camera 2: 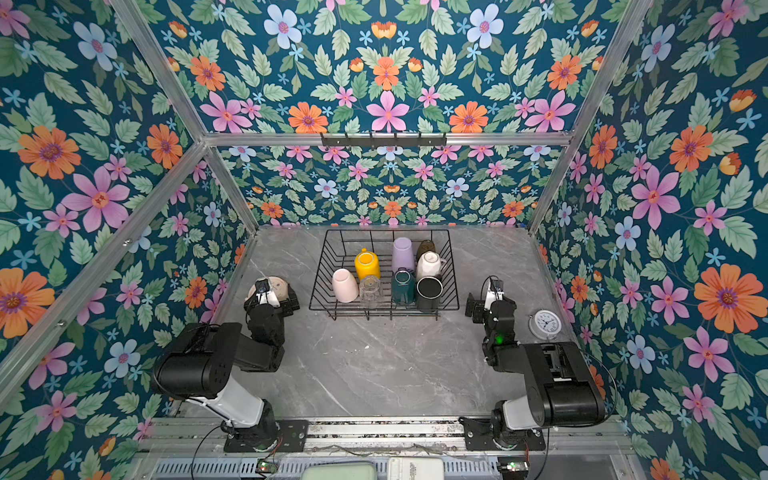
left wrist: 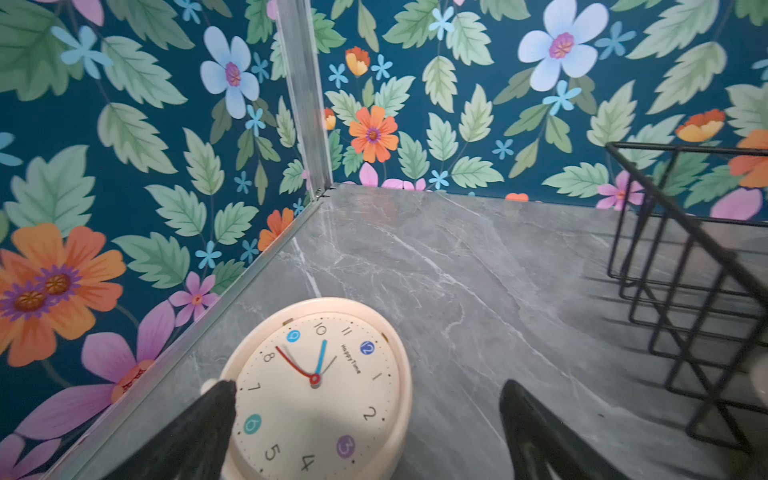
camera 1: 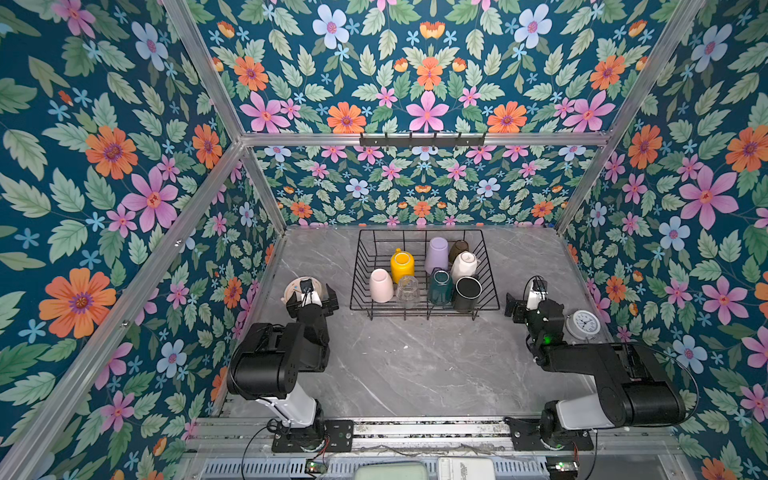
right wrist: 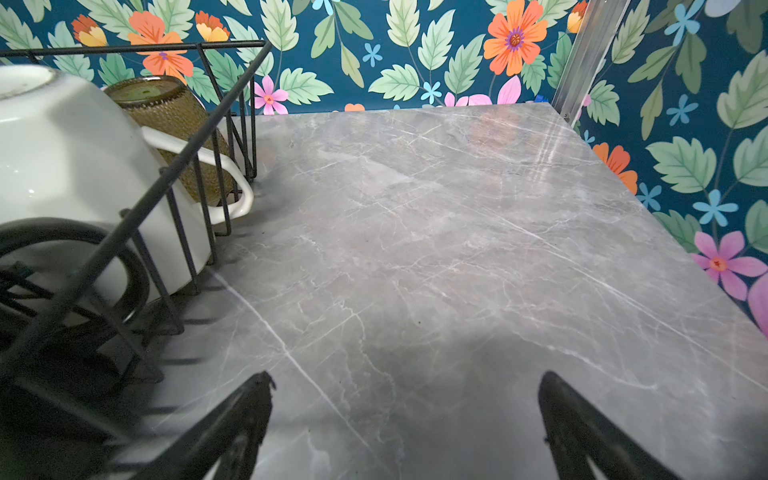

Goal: Load the cups into the dish rack

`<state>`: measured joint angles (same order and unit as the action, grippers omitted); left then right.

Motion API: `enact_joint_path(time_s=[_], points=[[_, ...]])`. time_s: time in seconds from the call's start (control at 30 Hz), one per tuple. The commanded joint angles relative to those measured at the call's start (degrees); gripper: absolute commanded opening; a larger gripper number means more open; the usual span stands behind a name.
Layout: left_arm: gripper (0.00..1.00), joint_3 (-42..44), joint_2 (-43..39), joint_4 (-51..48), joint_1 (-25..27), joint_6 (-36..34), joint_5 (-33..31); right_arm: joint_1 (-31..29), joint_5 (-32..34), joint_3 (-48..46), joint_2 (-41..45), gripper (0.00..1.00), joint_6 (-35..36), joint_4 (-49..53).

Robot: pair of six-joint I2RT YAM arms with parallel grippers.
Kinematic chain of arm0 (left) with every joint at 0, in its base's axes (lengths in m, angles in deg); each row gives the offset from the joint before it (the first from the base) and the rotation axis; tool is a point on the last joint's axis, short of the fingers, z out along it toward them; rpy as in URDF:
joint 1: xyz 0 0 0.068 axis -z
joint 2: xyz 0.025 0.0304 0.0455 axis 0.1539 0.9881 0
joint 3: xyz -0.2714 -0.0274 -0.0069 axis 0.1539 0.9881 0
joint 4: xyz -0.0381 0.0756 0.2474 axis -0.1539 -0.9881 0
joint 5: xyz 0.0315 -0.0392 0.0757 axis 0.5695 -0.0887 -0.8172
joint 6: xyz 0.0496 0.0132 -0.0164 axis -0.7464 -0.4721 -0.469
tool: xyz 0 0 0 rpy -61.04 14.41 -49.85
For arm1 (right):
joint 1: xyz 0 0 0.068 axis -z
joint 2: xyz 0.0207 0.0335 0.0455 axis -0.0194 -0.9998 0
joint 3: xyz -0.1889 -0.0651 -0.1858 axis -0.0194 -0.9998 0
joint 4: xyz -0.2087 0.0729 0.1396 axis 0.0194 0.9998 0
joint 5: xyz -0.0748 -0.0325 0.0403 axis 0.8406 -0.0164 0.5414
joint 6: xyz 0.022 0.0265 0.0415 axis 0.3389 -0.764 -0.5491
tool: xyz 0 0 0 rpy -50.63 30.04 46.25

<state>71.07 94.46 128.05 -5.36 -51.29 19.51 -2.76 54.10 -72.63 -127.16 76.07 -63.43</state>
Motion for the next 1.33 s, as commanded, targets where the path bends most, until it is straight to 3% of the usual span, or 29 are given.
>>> enact_joint_path(time_s=[0.0,0.33,0.5,0.6,0.7,0.73,1.3], points=[[1.00,0.00,-0.11,-0.32,-0.12,0.48,0.26,-0.01,0.29,0.12,0.08,0.99,0.21,-1.70],[1.00,1.02,-0.16,1.61,-0.08,0.32,0.48,-0.06,0.33,0.03,0.08,0.99,0.15,-1.70],[1.00,1.91,-0.16,3.30,0.38,-0.85,2.16,-0.02,7.46,-0.83,-0.01,0.99,-2.74,-3.62],[1.00,5.08,0.27,9.81,1.57,-3.74,6.02,-0.25,1.20,-0.54,-0.01,0.99,0.60,-3.32],[1.00,0.98,0.12,2.16,1.19,-0.09,-1.96,-0.31,3.92,0.40,-0.19,0.99,-0.60,-1.91],[1.00,-0.36,-0.18,-1.06,0.98,0.47,-1.49,-0.30,4.95,1.02,-0.18,0.99,-1.34,-0.43],[1.00,-0.44,-0.31,-1.47,-0.83,0.74,2.23,-0.28,5.48,1.14,-0.27,0.99,-1.62,-0.34]])
